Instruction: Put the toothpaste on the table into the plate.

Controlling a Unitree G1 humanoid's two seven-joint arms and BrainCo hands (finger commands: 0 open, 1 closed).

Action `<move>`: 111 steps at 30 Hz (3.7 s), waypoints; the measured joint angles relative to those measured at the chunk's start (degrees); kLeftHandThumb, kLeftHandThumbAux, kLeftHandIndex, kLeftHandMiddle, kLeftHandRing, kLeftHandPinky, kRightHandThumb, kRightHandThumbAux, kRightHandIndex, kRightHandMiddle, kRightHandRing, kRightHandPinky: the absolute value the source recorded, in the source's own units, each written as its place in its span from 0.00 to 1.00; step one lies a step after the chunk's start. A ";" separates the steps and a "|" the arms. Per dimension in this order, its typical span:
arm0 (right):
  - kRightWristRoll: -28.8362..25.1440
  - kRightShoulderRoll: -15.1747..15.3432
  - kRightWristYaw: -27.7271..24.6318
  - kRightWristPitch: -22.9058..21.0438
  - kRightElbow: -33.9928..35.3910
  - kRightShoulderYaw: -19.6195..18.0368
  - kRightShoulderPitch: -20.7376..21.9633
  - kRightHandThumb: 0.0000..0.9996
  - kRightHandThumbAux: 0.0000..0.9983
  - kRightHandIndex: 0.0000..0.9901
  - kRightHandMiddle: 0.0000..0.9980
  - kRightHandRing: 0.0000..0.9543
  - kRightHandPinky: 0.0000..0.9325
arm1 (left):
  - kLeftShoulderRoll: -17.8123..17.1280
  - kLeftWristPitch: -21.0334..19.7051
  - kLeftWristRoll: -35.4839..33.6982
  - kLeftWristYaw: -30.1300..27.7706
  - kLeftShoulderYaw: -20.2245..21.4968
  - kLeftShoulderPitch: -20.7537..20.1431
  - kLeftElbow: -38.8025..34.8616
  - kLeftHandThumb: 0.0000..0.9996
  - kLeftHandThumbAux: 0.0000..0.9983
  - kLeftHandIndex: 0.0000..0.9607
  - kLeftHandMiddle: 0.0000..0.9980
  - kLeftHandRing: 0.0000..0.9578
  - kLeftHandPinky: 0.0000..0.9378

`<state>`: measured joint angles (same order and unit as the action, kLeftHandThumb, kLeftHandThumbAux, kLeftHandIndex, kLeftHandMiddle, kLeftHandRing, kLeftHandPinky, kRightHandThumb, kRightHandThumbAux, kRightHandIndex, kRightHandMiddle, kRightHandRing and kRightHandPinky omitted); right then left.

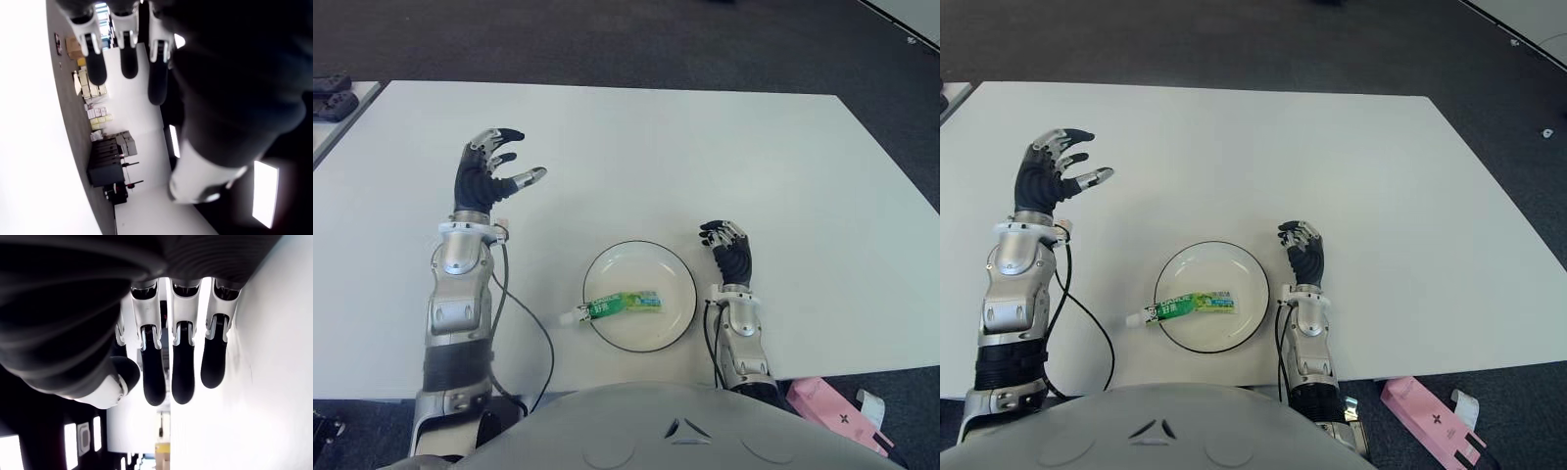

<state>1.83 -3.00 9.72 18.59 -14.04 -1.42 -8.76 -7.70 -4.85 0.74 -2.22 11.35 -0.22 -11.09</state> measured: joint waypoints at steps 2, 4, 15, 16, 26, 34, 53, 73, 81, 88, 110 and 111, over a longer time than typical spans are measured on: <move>-0.09 -0.01 -0.03 0.52 -0.53 -0.09 0.22 0.71 0.73 0.43 0.46 0.47 0.49 | 0.95 -0.05 -0.43 0.74 0.12 0.11 0.55 0.27 1.00 0.40 0.37 0.37 0.41; -0.10 -0.04 -0.03 1.13 -1.18 -0.14 0.48 0.71 0.73 0.43 0.47 0.47 0.49 | 2.16 -0.02 -0.85 1.59 0.12 0.50 1.21 0.30 1.00 0.40 0.38 0.37 0.41; -0.10 -0.07 0.18 5.02 -3.44 -0.30 0.81 0.71 0.73 0.43 0.47 0.48 0.48 | 6.09 4.15 -3.27 2.43 -0.05 3.34 7.07 0.33 1.00 0.40 0.39 0.38 0.40; -0.10 -0.07 0.19 5.21 -3.54 -0.32 0.84 0.71 0.73 0.43 0.47 0.48 0.48 | 6.24 4.98 -3.66 2.36 -0.03 3.57 7.99 0.31 1.00 0.40 0.38 0.38 0.41; 0.04 -0.15 0.67 8.28 -6.24 -1.46 2.65 0.71 0.73 0.43 0.48 0.48 0.48 | 7.20 12.64 -8.59 -1.67 -1.01 3.69 17.83 0.16 1.00 0.46 0.41 0.44 0.48; 0.08 -0.18 1.02 10.57 -7.03 -1.91 2.85 0.71 0.73 0.43 0.48 0.48 0.48 | 8.25 13.93 -8.61 -1.67 -2.70 3.85 19.46 0.16 1.00 0.47 0.42 0.46 0.47; -0.37 -0.06 0.05 13.88 -6.31 -2.25 1.13 0.71 0.73 0.43 0.49 0.48 0.48 | 8.54 14.03 -8.59 -3.75 -7.02 9.00 19.72 0.17 1.00 0.49 0.42 0.46 0.47; -0.84 0.09 -0.87 8.43 2.38 -0.91 -3.65 0.71 0.73 0.43 0.49 0.49 0.50 | 9.95 14.43 -8.37 -3.73 -8.95 14.23 16.52 0.09 1.00 0.49 0.44 0.47 0.49; -1.86 0.02 -2.93 5.75 7.81 0.68 -7.07 0.71 0.73 0.43 0.49 0.49 0.48 | 10.77 19.49 -7.52 -3.74 -10.69 19.37 14.57 0.01 1.00 0.50 0.50 0.52 0.54; -2.51 0.04 -4.11 -0.05 12.24 1.29 -9.65 0.70 0.73 0.43 0.49 0.48 0.48 | 11.09 22.69 -7.43 -3.73 -11.07 21.98 13.94 0.00 1.00 0.55 0.54 0.56 0.56; -13.03 0.09 -11.36 -14.91 13.51 -2.37 -5.85 0.71 0.73 0.43 0.50 0.52 0.54 | 11.77 27.09 -6.10 0.49 -9.99 22.71 14.96 0.70 0.72 0.45 0.58 0.57 0.56; -12.95 0.09 -11.29 -14.90 13.50 -2.37 -5.80 0.71 0.73 0.43 0.50 0.52 0.54 | 11.75 27.08 -6.10 0.53 -9.99 22.54 15.09 0.70 0.72 0.45 0.57 0.57 0.56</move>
<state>-11.13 -2.91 -1.58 3.68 -0.54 -3.79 -14.57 4.05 22.24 -5.36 -1.69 1.36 22.32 4.00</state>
